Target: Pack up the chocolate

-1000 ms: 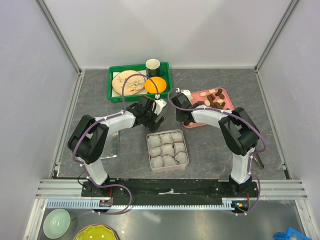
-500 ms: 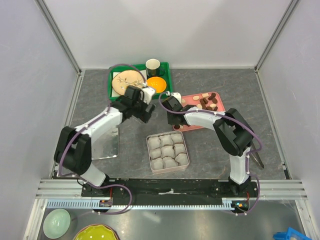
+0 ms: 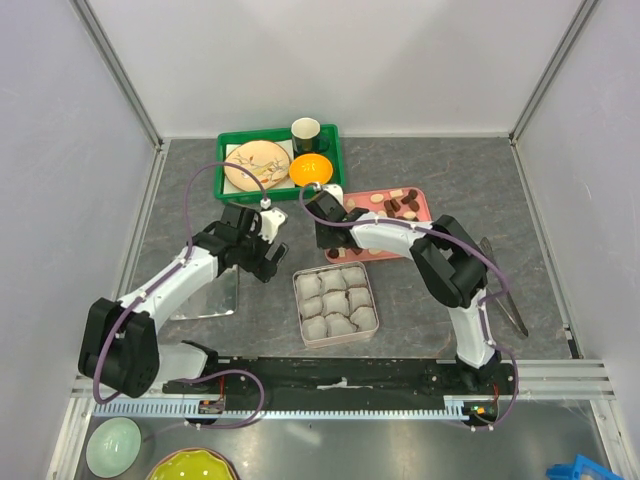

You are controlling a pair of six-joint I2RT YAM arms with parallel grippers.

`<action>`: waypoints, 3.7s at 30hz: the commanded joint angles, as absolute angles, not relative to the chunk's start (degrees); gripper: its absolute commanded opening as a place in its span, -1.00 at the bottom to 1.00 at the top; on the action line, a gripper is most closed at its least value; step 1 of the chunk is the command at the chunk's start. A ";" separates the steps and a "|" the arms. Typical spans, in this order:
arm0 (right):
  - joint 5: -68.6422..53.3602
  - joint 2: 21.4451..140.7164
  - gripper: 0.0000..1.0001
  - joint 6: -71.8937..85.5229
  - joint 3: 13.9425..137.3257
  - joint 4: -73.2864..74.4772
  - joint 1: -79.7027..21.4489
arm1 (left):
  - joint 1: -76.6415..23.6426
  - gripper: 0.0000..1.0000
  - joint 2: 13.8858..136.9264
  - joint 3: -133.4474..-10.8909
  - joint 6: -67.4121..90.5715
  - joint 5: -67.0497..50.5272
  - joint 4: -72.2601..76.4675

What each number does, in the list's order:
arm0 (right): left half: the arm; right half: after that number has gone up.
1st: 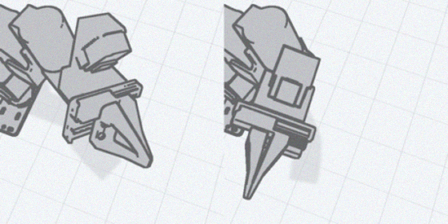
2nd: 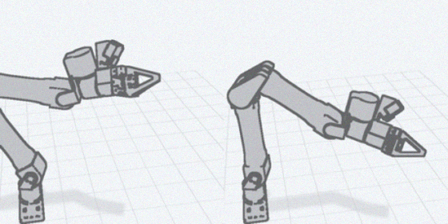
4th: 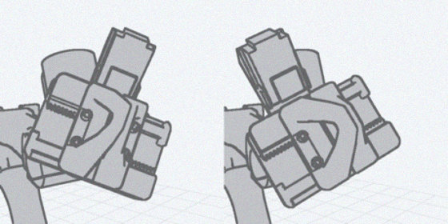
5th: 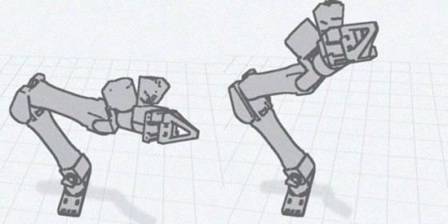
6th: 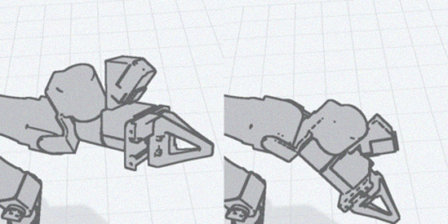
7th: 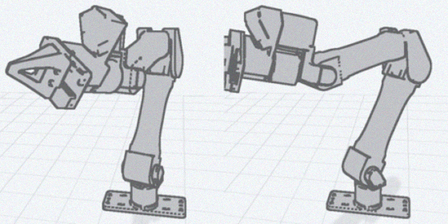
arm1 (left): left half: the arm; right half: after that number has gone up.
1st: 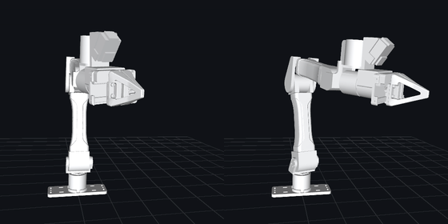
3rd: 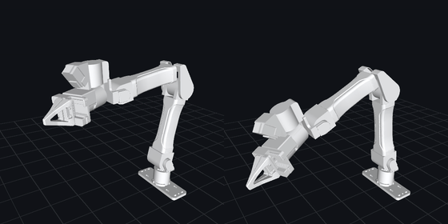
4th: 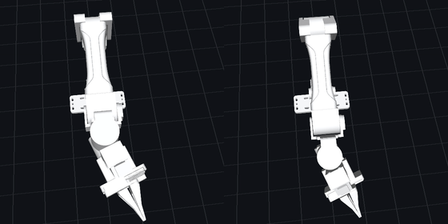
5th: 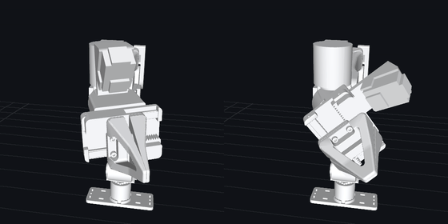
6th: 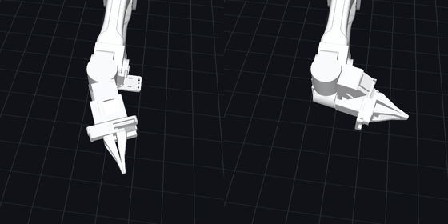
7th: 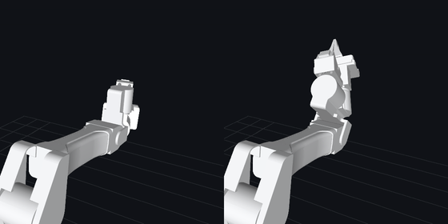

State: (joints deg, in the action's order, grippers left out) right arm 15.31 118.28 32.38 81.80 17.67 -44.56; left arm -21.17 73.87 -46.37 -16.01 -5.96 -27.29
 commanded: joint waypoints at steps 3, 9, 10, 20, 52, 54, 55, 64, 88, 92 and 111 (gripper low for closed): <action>11.87 122.78 -0.61 35.59 87.35 18.72 -48.25 | -21.44 0.98 71.19 -47.28 -17.14 -6.94 -27.07; 13.09 122.96 -0.24 33.50 91.67 20.99 -48.43 | -21.36 0.98 70.49 -46.76 -15.21 -6.50 -26.63; 14.23 122.26 -0.16 32.79 91.84 21.61 -48.25 | -21.36 0.98 70.49 -46.58 -15.21 -6.59 -26.54; 20.47 97.42 0.32 26.81 76.49 26.26 -33.68 | -23.28 0.98 73.65 -47.11 -16.17 -8.70 -25.05; 29.89 92.63 0.31 25.14 61.17 40.43 -6.16 | -33.31 0.99 81.30 -46.67 -21.71 -8.18 -22.24; 28.83 93.07 0.30 25.22 61.00 39.91 -5.19 | -33.31 0.99 82.26 -47.55 -21.53 -7.74 -22.15; 28.39 93.77 0.29 25.22 60.74 39.64 -5.10 | -33.31 0.99 82.53 -47.90 -21.36 -7.47 -22.24; 26.02 96.85 0.09 25.49 59.42 36.75 -5.01 | -33.13 0.99 76.73 -49.66 -20.13 -2.21 -24.78; 23.29 97.47 -1.00 26.89 61.08 31.99 -4.92 | -31.64 0.99 65.92 -51.86 -16.61 4.31 -32.52; 22.06 94.40 -1.00 27.07 61.52 31.90 -5.53 | -31.64 0.99 65.22 -51.86 -16.61 4.48 -33.31; 9.93 78.13 -1.00 5.81 76.90 48.95 -41.98 | -19.47 0.99 60.38 -57.03 -14.94 -4.81 -40.43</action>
State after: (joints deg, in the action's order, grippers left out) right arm 14.61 79.61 13.15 71.31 43.33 -33.30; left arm -27.51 62.33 -53.01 -16.99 3.44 -38.46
